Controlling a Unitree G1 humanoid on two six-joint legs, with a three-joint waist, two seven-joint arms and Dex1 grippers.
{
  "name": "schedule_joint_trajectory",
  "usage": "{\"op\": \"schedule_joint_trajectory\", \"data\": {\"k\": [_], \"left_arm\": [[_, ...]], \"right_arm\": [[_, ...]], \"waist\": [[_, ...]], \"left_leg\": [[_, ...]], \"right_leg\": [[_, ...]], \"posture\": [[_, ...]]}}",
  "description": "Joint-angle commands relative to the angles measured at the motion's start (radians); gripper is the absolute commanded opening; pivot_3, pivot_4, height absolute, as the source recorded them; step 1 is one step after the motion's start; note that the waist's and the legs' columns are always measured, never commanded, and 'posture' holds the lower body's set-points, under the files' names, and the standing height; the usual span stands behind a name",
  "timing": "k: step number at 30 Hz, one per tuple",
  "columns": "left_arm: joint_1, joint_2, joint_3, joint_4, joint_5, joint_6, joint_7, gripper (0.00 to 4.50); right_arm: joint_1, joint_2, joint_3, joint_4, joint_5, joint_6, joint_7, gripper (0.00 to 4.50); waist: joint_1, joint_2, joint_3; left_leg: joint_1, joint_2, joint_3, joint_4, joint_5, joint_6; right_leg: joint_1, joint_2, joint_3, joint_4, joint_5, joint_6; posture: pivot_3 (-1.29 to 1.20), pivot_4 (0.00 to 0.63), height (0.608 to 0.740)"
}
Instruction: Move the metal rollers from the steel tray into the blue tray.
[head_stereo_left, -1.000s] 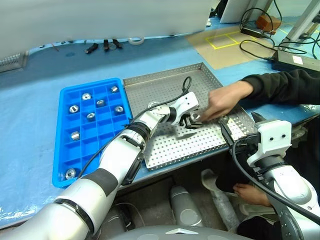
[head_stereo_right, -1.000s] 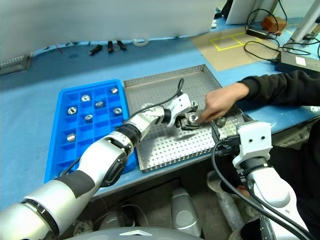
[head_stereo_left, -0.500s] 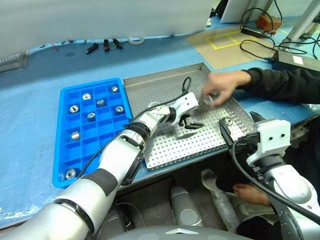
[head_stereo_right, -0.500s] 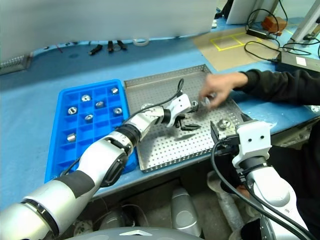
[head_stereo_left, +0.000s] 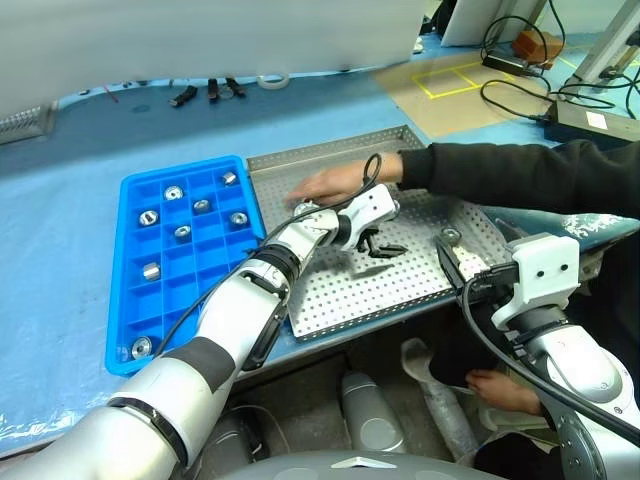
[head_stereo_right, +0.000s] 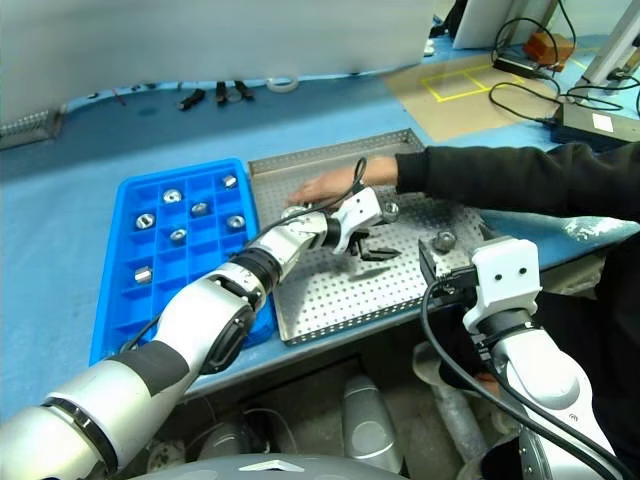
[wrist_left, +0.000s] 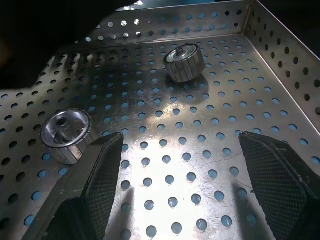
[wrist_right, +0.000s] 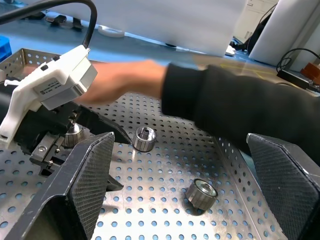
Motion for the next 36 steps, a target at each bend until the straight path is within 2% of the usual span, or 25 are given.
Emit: {"op": "schedule_joint_trajectory", "data": {"k": [1, 8, 18, 24, 36], "left_arm": [[-0.002, 0.004, 0.011, -0.039, -0.007, -0.016, -0.003, 3.89], [-0.031, 0.025, 0.051, -0.047, -0.031, -0.011, 0.054, 3.89], [-0.104, 0.106, 0.116, 0.003, -0.012, 0.041, 0.376, 3.89], [-0.103, 0.13, 0.117, 0.024, 0.017, 0.083, 0.513, 3.89], [-0.072, 0.145, 0.071, 0.04, 0.103, 0.153, 0.592, 3.89]], "right_arm": [[-0.017, -0.009, -0.003, -0.001, -0.004, -0.006, 0.008, 4.5], [-0.048, -0.013, 0.017, 0.034, -0.008, -0.02, 0.026, 4.5], [-0.067, -0.01, 0.038, 0.061, -0.017, -0.037, 0.036, 4.5], [-0.054, -0.005, 0.045, 0.06, -0.025, -0.043, 0.038, 4.5], [-0.038, 0.001, 0.049, 0.022, -0.034, -0.013, 0.018, 4.5]], "waist": [[0.001, 0.0, 0.0], [0.003, 0.0, 0.0], [0.007, 0.0, 0.0], [0.016, 0.0, 0.0], [0.031, 0.0, 0.0]], "left_leg": [[0.0, 0.0, 0.0, 0.0, 0.0, 0.0], [0.0, 0.0, 0.0, 0.0, 0.0, 0.0], [-0.001, 0.0, -0.001, 0.0, 0.0, 0.0], [-0.002, 0.0, -0.002, 0.0, 0.0, 0.0], [-0.003, 0.0, -0.002, 0.0, 0.0, 0.0]], "right_leg": [[0.0, 0.0, 0.0, 0.0, 0.0, 0.0], [0.0, 0.0, 0.0, 0.0, 0.0, 0.0], [0.0, 0.0, -0.001, 0.0, 0.0, 0.0], [0.0, 0.0, -0.003, 0.0, 0.0, 0.0], [0.0, 0.0, -0.003, -0.001, 0.0, 0.0]], "posture": [[-0.67, 0.15, 0.74], [-0.63, 0.15, 0.74], [-0.62, 0.15, 0.74], [-0.63, 0.15, 0.74], [-0.65, 0.15, 0.74]]}}
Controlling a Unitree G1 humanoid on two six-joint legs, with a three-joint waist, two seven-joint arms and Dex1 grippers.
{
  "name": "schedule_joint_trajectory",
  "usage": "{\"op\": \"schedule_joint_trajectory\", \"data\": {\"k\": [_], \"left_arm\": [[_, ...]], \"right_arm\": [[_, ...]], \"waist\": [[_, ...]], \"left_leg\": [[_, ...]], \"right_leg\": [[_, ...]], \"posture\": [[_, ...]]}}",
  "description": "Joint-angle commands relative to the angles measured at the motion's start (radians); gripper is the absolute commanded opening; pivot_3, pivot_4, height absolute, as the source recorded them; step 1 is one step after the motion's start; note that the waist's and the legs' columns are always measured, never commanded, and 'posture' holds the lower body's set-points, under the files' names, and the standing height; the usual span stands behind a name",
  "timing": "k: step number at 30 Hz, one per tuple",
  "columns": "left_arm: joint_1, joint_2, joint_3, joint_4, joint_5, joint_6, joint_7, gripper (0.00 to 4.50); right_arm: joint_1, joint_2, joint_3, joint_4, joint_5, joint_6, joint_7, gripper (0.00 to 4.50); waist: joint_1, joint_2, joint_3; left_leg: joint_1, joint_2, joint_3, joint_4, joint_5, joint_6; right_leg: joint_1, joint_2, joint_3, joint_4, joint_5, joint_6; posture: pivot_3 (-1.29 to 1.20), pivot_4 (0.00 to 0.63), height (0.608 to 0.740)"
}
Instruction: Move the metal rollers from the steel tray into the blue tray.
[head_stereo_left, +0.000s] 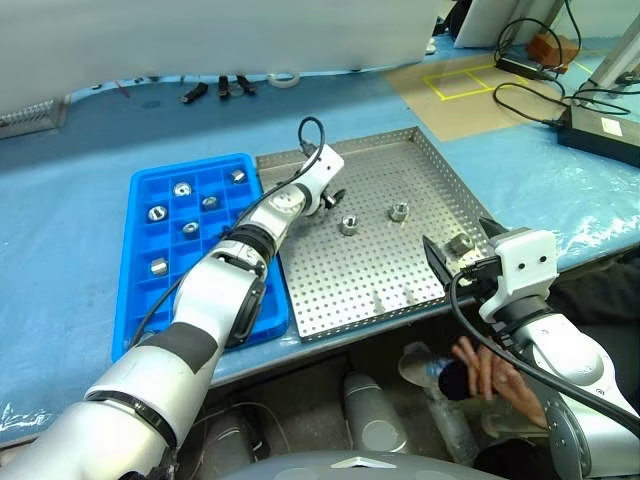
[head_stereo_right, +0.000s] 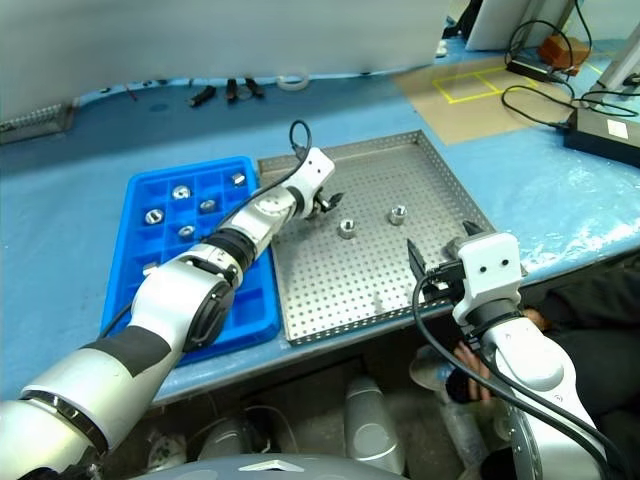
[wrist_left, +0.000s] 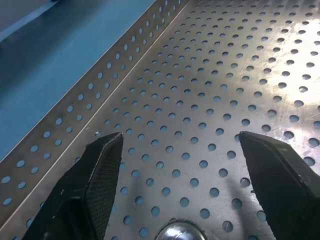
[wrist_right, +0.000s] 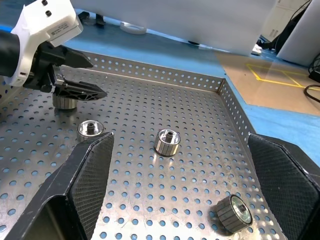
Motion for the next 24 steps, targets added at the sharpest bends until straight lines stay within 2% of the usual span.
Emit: {"op": "schedule_joint_trajectory", "data": {"k": [1, 19, 22, 24], "left_arm": [[-0.002, 0.018, -0.016, -0.01, 0.028, 0.022, 0.023, 3.89], [0.036, 0.021, -0.084, -0.004, 0.095, 0.193, -0.115, 3.89], [0.042, 0.026, -0.09, -0.006, 0.098, 0.206, -0.139, 3.31], [0.042, 0.028, -0.101, -0.006, 0.105, 0.218, -0.143, 2.66]], "right_arm": [[0.009, 0.006, 0.01, -0.06, -0.018, 0.002, -0.02, 4.5], [0.014, 0.029, 0.029, -0.054, -0.043, -0.006, -0.033, 4.5], [0.015, 0.03, 0.029, -0.05, -0.044, -0.009, -0.032, 4.5], [0.012, 0.03, 0.03, -0.047, -0.044, -0.009, -0.031, 4.5]], "waist": [[0.0, 0.0, 0.0], [-0.001, 0.0, 0.0], [-0.001, 0.0, 0.0], [-0.001, 0.0, 0.0]], "left_leg": [[0.0, 0.0, 0.0, 0.0, 0.0, 0.0], [0.001, 0.002, -0.001, 0.0, 0.0, 0.0], [0.002, 0.002, -0.001, 0.0, 0.0, 0.0], [0.002, 0.002, -0.001, 0.0, 0.0, 0.0]], "right_leg": [[0.0, 0.0, 0.0, 0.0, 0.0, 0.0], [0.004, 0.0, -0.005, -0.002, 0.0, 0.0], [0.004, 0.0, -0.005, -0.002, 0.0, 0.0], [0.004, 0.0, -0.005, -0.002, 0.0, 0.0]], "posture": [[-0.66, 0.15, 0.74], [-0.66, 0.15, 0.74], [-0.66, 0.15, 0.74], [-0.66, 0.15, 0.74]]}}
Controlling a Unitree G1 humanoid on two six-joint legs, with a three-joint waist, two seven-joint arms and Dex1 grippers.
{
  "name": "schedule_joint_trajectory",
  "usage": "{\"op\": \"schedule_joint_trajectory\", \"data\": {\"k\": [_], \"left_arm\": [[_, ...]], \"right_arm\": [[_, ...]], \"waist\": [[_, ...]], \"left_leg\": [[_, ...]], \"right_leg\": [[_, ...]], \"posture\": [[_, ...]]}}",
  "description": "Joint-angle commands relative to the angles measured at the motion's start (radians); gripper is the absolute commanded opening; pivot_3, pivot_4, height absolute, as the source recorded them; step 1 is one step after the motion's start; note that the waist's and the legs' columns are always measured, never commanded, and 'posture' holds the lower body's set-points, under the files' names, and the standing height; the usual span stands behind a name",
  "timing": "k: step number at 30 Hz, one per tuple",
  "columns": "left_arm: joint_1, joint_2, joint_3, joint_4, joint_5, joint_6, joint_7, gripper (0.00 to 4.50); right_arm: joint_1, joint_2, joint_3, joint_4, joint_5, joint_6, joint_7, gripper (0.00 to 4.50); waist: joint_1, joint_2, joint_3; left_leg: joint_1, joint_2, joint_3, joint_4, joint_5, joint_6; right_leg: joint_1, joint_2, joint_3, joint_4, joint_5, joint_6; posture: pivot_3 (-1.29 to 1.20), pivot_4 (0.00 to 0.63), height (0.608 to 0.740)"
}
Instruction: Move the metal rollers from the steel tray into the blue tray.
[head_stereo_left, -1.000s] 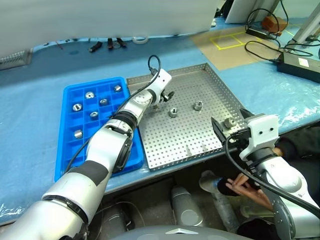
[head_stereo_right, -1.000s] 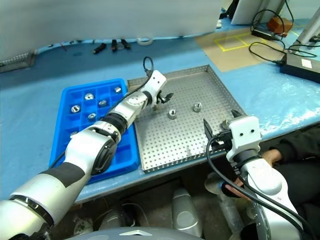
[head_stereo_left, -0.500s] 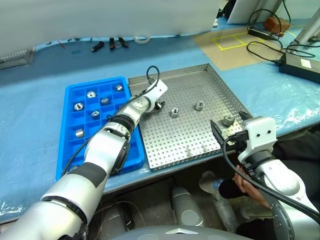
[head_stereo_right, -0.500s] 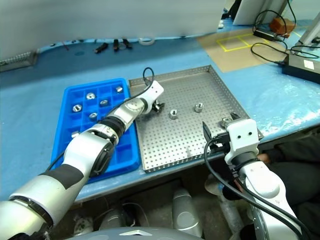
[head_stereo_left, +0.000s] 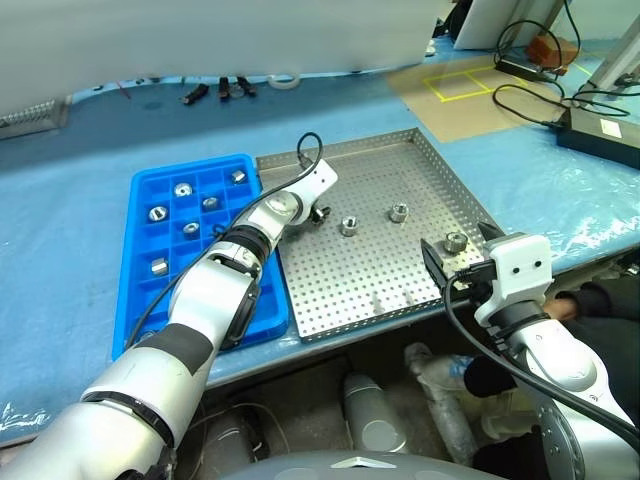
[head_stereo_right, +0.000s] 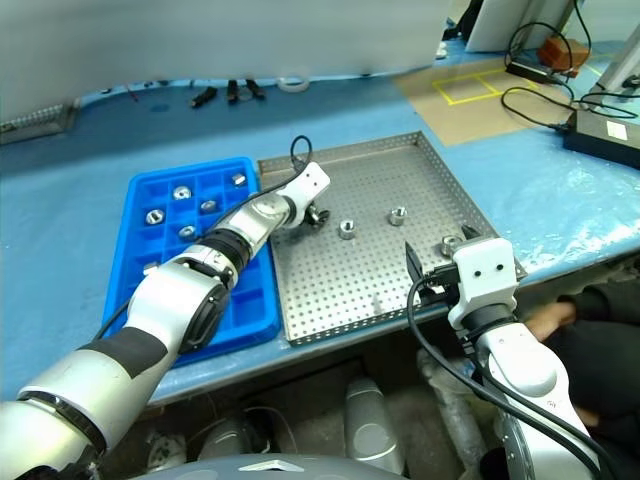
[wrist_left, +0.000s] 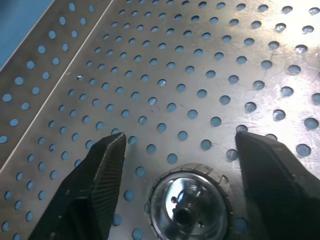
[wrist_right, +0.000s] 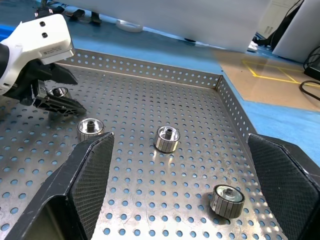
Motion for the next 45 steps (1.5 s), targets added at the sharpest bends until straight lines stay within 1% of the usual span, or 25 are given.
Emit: {"op": "schedule_joint_trajectory", "data": {"k": [1, 3, 4, 6, 12, 17, 22, 23, 26, 27, 30, 32, 35, 37, 40, 43, 45], "left_arm": [[0.026, 0.009, -0.036, 0.036, 0.039, 0.057, -0.028, 2.33], [0.027, 0.01, -0.042, 0.035, 0.038, 0.061, -0.055, 1.66], [0.027, 0.01, -0.044, 0.033, 0.036, 0.057, -0.083, 1.53], [0.026, 0.011, -0.047, 0.03, 0.037, 0.056, -0.105, 1.53], [0.027, 0.025, -0.044, 0.027, 0.031, 0.064, -0.085, 1.53], [-0.001, 0.021, 0.042, 0.005, -0.054, -0.02, -0.102, 1.53], [-0.039, 0.026, 0.144, -0.033, -0.172, -0.113, -0.274, 1.53], [-0.041, 0.033, 0.163, -0.046, -0.2, -0.128, -0.332, 1.53], [-0.04, 0.054, 0.209, -0.086, -0.279, -0.126, -0.495, 1.53], [-0.039, 0.058, 0.212, -0.094, -0.288, -0.124, -0.522, 1.53], [0.013, 0.11, 0.208, -0.208, -0.341, -0.099, -0.702, 1.53], [0.051, 0.136, 0.203, -0.29, -0.368, -0.067, -0.759, 1.53], [0.16, 0.199, 0.206, -0.539, -0.438, 0.023, -0.823, 1.53], [0.241, 0.241, 0.198, -0.714, -0.476, 0.105, -0.836, 1.53], [0.407, 0.334, 0.199, -1.015, -0.533, 0.239, -0.834, 1.53], [0.548, 0.407, 0.23, -1.247, -0.588, 0.334, -0.78, 1.53], [0.625, 0.446, 0.258, -1.366, -0.622, 0.392, -0.738, 1.53]], "right_arm": [[-0.005, 0.001, -0.004, -0.025, -0.01, -0.019, -0.004, 4.5], [-0.009, -0.001, -0.004, -0.021, -0.009, -0.021, -0.001, 4.5], [-0.012, -0.002, -0.002, -0.016, -0.009, -0.023, 0.0, 4.5], [-0.016, -0.003, -0.001, -0.01, -0.009, -0.025, 0.001, 4.5], [-0.03, -0.007, 0.01, 0.006, -0.011, -0.033, 0.007, 4.5], [-0.041, -0.007, 0.016, 0.023, -0.012, -0.041, 0.016, 4.5], [-0.063, -0.006, 0.026, 0.043, -0.007, -0.057, 0.026, 4.5], [-0.076, -0.005, 0.024, 0.048, 0.001, -0.062, 0.032, 4.5], [-0.112, -0.004, 0.02, 0.059, 0.029, -0.07, 0.056, 4.5], [-0.119, -0.006, 0.018, 0.062, 0.033, -0.071, 0.061, 4.5], [-0.175, -0.031, 0.016, 0.102, 0.057, -0.08, 0.108, 4.5], [-0.211, -0.045, 0.013, 0.133, 0.072, -0.088, 0.133, 4.5], [-0.311, -0.065, 0.03, 0.205, 0.099, -0.103, 0.186, 4.5], [-0.363, -0.072, 0.046, 0.246, 0.115, -0.114, 0.217, 4.5], [-0.449, -0.07, 0.085, 0.314, 0.139, -0.13, 0.272, 4.5], [-0.526, -0.064, 0.122, 0.372, 0.161, -0.146, 0.324, 4.5], [-0.571, -0.058, 0.143, 0.408, 0.173, -0.155, 0.354, 4.5]], "waist": [[-0.001, 0.0, 0.0], [-0.003, 0.0, 0.0], [-0.004, 0.001, -0.001], [-0.004, 0.001, -0.001], [-0.003, 0.001, -0.001], [-0.002, 0.001, -0.001], [0.008, 0.001, 0.0], [0.011, 0.001, 0.0], [0.028, 0.001, 0.001], [0.033, 0.001, 0.001], [0.05, 0.001, 0.001], [0.069, 0.001, 0.002], [0.097, 0.001, 0.002], [0.123, 0.001, 0.004], [0.176, 0.002, 0.005], [0.253, 0.004, 0.006], [0.3, 0.004, 0.006]], "left_leg": [[0.0, 0.0, 0.0, 0.0, 0.0, 0.0], [0.001, 0.0, 0.0, 0.0, 0.0, 0.0], [0.002, 0.0, 0.0, 0.0, 0.0, 0.0], [0.004, 0.0, 0.0, -0.001, 0.0, 0.0], [0.005, 0.0, -0.001, -0.002, 0.0, -0.001], [0.004, 0.0, -0.001, -0.002, 0.0, -0.001], [-0.006, -0.001, -0.001, -0.002, 0.0, 0.0], [-0.007, -0.001, -0.001, -0.002, 0.0, 0.0], [-0.01, -0.001, 0.001, -0.002, 0.002, 0.004], [-0.01, -0.001, 0.001, -0.003, 0.002, 0.004], [-0.01, 0.0, 0.002, -0.003, 0.002, 0.004], [-0.008, 0.0, 0.003, -0.003, 0.002, 0.004], [-0.004, 0.001, 0.004, -0.002, 0.002, 0.004], [-0.003, 0.003, 0.004, -0.002, 0.002, 0.004], [-0.003, 0.007, 0.005, -0.002, 0.004, 0.001], [-0.002, 0.012, 0.004, -0.004, 0.008, -0.005], [0.0, 0.014, 0.004, -0.007, 0.01, -0.008]], "right_leg": [[0.0, 0.0, 0.0, 0.0, 0.0, 0.0], [0.001, 0.0, 0.0, 0.0, 0.0, 0.0], [0.001, 0.0, 0.0, 0.0, 0.0, 0.0], [0.003, 0.0, 0.0, 0.0, 0.0, 0.001], [0.004, 0.0, -0.001, 0.0, -0.001, 0.002], [0.003, 0.0, -0.001, 0.0, -0.001, 0.002], [-0.004, -0.002, -0.002, 0.0, -0.001, 0.001], [-0.005, -0.002, -0.002, 0.0, -0.001, 0.001], [-0.009, -0.003, -0.002, 0.0, -0.001, 0.001], [-0.009, -0.003, -0.002, 0.0, -0.001, 0.001], [-0.01, -0.003, -0.003, 0.001, -0.001, 0.001], [-0.009, -0.003, -0.002, 0.003, 0.0, 0.001], [-0.008, -0.003, 0.0, 0.005, -0.001, 0.0], [-0.008, -0.003, 0.0, 0.009, -0.001, 0.0], [-0.011, 0.001, 0.0, 0.014, -0.002, -0.002], [-0.013, 0.006, -0.001, 0.018, -0.003, -0.004], [-0.013, 0.008, -0.001, 0.019, -0.003, -0.005]], "posture": [[-0.66, 0.15, 0.74], [-0.65, 0.15, 0.74], [-0.64, 0.15, 0.74], [-0.64, 0.15, 0.74], [-0.63, 0.15, 0.74], [-0.6, 0.15, 0.74], [-0.58, 0.15, 0.74], [-0.57, 0.15, 0.74], [-0.54, 0.15, 0.74], [-0.53, 0.15, 0.74], [-0.46, 0.15, 0.74], [-0.41, 0.15, 0.74], [-0.34, 0.15, 0.74], [-0.27, 0.15, 0.74], [-0.17, 0.15, 0.74], [-0.08, 0.15, 0.74], [0.0, 0.15, 0.74]]}}
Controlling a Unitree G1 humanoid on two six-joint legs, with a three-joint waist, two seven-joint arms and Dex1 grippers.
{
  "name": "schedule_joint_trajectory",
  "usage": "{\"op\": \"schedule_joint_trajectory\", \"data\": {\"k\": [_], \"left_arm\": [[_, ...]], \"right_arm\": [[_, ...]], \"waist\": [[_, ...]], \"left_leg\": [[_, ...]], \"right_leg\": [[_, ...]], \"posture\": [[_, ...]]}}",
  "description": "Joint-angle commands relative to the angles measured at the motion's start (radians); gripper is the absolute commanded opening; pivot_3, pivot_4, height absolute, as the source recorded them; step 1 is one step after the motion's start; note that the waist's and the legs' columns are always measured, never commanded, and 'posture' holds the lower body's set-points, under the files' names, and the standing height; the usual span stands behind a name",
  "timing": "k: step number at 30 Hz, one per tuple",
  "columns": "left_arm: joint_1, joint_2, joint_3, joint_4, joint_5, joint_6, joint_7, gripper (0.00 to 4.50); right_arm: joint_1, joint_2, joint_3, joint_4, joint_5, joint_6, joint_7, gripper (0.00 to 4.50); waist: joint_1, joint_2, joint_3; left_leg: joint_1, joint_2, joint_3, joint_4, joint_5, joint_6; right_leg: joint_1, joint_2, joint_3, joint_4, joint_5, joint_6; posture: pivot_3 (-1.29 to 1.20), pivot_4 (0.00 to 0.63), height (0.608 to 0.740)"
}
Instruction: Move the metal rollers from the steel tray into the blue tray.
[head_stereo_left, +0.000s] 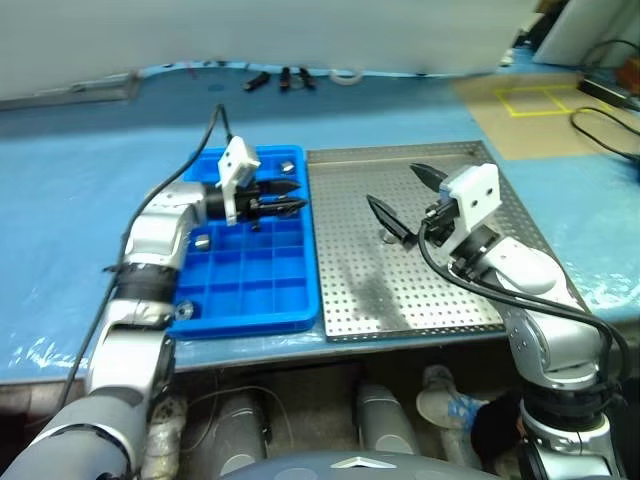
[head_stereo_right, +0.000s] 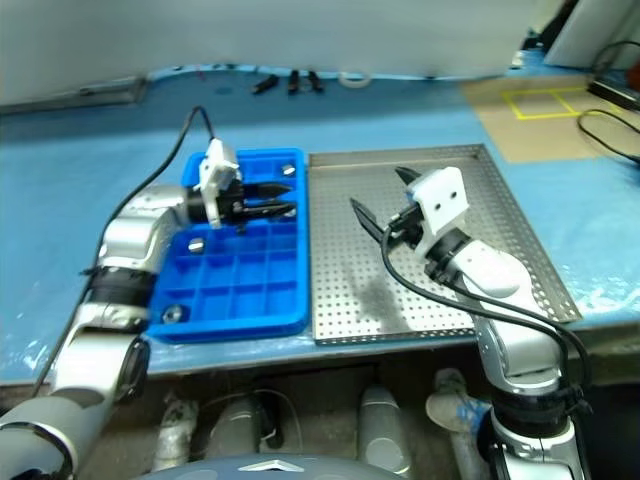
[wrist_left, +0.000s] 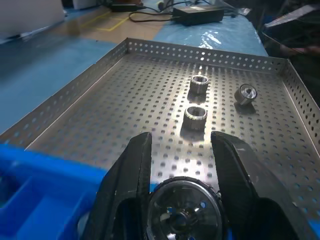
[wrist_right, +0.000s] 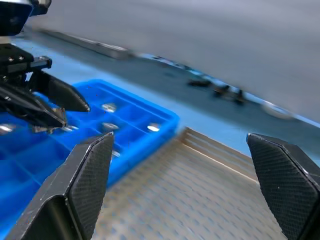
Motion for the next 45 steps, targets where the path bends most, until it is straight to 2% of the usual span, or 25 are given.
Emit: {"op": "schedule_joint_trajectory", "data": {"k": [1, 7, 13, 18, 24, 31, 38, 39, 40, 42, 45], "left_arm": [[0.094, 0.056, 0.062, -0.244, -0.088, 0.105, 0.073, 1.53], [0.295, 0.098, 0.128, -0.467, -0.16, 0.188, 0.218, 1.53], [0.379, 0.083, 0.103, -0.523, -0.168, 0.16, 0.311, 1.53], [0.342, 0.051, 0.037, -0.441, -0.118, 0.092, 0.369, 1.53], [0.284, 0.05, -0.044, -0.3, -0.062, 0.046, 0.384, 1.53], [0.285, 0.073, -0.072, -0.21, -0.045, 0.009, 0.361, 1.53], [0.261, 0.033, -0.1, -0.145, -0.034, -0.032, 0.372, 1.53], [0.26, 0.029, -0.104, -0.14, -0.031, -0.037, 0.373, 2.17], [0.261, 0.026, -0.107, -0.131, -0.027, -0.044, 0.373, 2.32], [0.259, 0.021, -0.112, -0.099, -0.011, -0.074, 0.379, 2.92], [0.247, 0.017, -0.109, -0.057, 0.006, -0.104, 0.391, 3.96]], "right_arm": [[-0.076, 0.007, 0.034, 0.034, 0.036, -0.045, 0.06, 4.5], [-0.156, 0.028, 0.101, 0.134, 0.048, -0.077, 0.138, 4.5], [-0.157, 0.03, 0.125, 0.174, 0.051, -0.086, 0.18, 4.5], [-0.146, 0.032, 0.127, 0.177, 0.039, -0.094, 0.181, 4.5], [-0.123, 0.027, 0.117, 0.147, 0.033, -0.082, 0.151, 4.5], [-0.09, 0.017, 0.104, 0.098, 0.036, -0.053, 0.102, 4.5], [-0.085, 0.015, 0.102, 0.078, 0.042, -0.036, 0.076, 4.5], [-0.085, 0.015, 0.102, 0.076, 0.043, -0.034, 0.073, 4.5], [-0.085, 0.015, 0.102, 0.075, 0.044, -0.033, 0.071, 4.5], [-0.084, 0.016, 0.101, 0.074, 0.046, -0.032, 0.066, 4.5], [-0.085, 0.02, 0.104, 0.076, 0.046, -0.034, 0.061, 4.5]], "waist": [[0.047, 0.0, 0.0], [0.14, 0.001, 0.0], [0.163, 0.001, 0.0], [0.167, 0.0, 0.0], [0.164, 0.0, 0.0], [0.159, 0.0, 0.0], [0.16, 0.0, 0.0], [0.159, 0.0, 0.0], [0.159, 0.0, 0.0], [0.158, 0.0, 0.0], [0.159, 0.0, 0.0]], "left_leg": [[0.001, 0.001, 0.0, -0.002, 0.001, -0.002], [0.004, 0.002, 0.001, -0.01, 0.005, -0.014], [0.006, 0.004, 0.0, -0.012, 0.011, -0.023], [0.009, 0.012, -0.001, -0.014, 0.015, -0.03], [0.015, 0.013, -0.002, -0.029, 0.025, -0.044], [0.012, 0.013, -0.002, -0.029, 0.026, -0.045], [0.012, 0.013, -0.001, -0.028, 0.026, -0.044], [0.012, 0.013, -0.001, -0.028, 0.026, -0.044], [0.013, 0.013, -0.001, -0.028, 0.027, -0.043], [0.013, 0.013, -0.001, -0.028, 0.027, -0.043], [0.013, 0.014, -0.001, -0.028, 0.027, -0.043]], "right_leg": [[0.0, 0.0, 0.0, 0.0, 0.0, 0.0], [0.0, 0.002, -0.002, 0.001, -0.001, -0.001], [-0.002, 0.006, -0.002, 0.005, -0.001, 0.0], [-0.006, 0.016, 0.0, 0.015, -0.001, -0.001], [-0.01, 0.019, 0.003, 0.016, 0.001, -0.006], [-0.015, 0.023, 0.004, 0.016, 0.001, -0.007], [-0.015, 0.023, 0.005, 0.017, 0.001, -0.007], [-0.015, 0.023, 0.006, 0.017, 0.001, -0.007], [-0.015, 0.023, 0.006, 0.018, 0.001, -0.007], [-0.015, 0.023, 0.006, 0.018, 0.001, -0.008], [-0.015, 0.024, 0.006, 0.019, 0.002, -0.008]], "posture": [[0.02, 0.15, 0.74], [0.15, 0.15, 0.74], [0.17, 0.15, 0.74], [0.16, 0.15, 0.74], [0.09, 0.15, 0.74], [0.05, 0.15, 0.74], [0.04, 0.15, 0.74], [0.04, 0.15, 0.74], [0.04, 0.15, 0.74], [0.04, 0.15, 0.74], [0.04, 0.15, 0.74]]}}
